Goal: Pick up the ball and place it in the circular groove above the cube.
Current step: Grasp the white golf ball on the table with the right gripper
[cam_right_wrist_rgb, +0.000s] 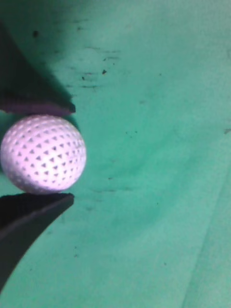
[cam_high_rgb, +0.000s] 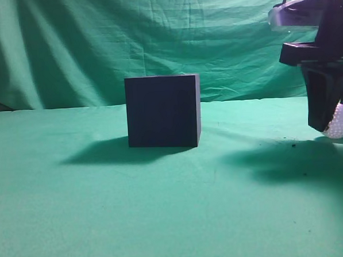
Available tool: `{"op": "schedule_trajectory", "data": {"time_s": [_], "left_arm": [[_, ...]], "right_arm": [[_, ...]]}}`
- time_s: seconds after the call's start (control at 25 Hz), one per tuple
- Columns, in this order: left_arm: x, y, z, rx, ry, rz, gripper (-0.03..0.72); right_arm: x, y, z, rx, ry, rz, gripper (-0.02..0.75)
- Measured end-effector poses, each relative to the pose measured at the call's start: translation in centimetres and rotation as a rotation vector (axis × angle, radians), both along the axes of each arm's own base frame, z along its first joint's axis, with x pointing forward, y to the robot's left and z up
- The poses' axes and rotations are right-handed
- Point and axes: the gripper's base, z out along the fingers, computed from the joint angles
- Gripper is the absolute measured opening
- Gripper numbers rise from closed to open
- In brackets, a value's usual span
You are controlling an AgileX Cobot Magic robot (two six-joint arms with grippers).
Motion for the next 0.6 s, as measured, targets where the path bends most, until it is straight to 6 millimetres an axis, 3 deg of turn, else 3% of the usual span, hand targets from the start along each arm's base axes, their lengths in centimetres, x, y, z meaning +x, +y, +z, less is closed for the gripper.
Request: {"op": "schedule_trajectory", "data": {"time_s": [0.2, 0.32, 0.44, 0.6], "left_arm": [[0.0, 0.0, 0.0, 0.0, 0.0, 0.0, 0.0], [0.0, 0.0, 0.0, 0.0, 0.0, 0.0, 0.0], [0.0, 0.0, 0.0, 0.0, 0.0, 0.0, 0.0], [0.0, 0.0, 0.0, 0.0, 0.0, 0.0, 0.0]], "right_arm": [[0.5, 0.1, 0.8, 0.003, 0.006, -0.032, 0.304], [1.5, 1.2, 3.8, 0.027, -0.047, -0.019, 0.304], [2.1, 4.0, 8.2, 0.081, -0.159, 0.046, 0.304], [1.0, 9.1, 11.0, 0.142, -0.229, 0.179, 0.304]]}}
